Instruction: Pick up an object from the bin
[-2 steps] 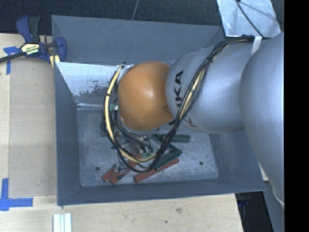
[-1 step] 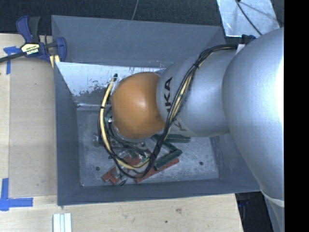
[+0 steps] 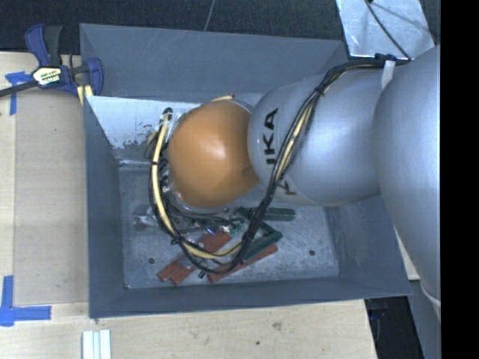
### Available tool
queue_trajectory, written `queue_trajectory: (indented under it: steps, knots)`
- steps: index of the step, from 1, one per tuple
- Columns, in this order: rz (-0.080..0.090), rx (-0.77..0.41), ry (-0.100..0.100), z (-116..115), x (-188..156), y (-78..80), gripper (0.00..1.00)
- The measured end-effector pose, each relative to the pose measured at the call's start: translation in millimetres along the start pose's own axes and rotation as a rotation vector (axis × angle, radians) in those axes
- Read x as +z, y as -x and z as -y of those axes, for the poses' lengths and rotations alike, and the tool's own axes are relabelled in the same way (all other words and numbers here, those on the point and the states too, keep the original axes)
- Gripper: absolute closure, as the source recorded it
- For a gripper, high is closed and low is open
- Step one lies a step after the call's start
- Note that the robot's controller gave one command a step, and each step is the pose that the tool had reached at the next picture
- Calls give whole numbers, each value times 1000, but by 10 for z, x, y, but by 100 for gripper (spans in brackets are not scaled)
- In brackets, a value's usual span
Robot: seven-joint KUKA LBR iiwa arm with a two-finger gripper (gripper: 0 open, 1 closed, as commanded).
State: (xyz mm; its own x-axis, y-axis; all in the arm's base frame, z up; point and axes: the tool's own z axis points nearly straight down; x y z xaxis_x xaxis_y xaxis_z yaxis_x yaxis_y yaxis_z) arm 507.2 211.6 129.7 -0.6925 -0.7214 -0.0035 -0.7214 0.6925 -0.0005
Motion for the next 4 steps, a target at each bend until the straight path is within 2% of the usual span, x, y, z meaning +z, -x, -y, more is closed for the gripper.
queue_trajectory:
  steps: [1, 2, 4]
  knots:
    - [-2, 71, 0, -33, 597, -184, 0]
    - [10, -215, -2, 8, 566, -170, 100]
    - [9, -213, -1, 7, 541, -170, 100]
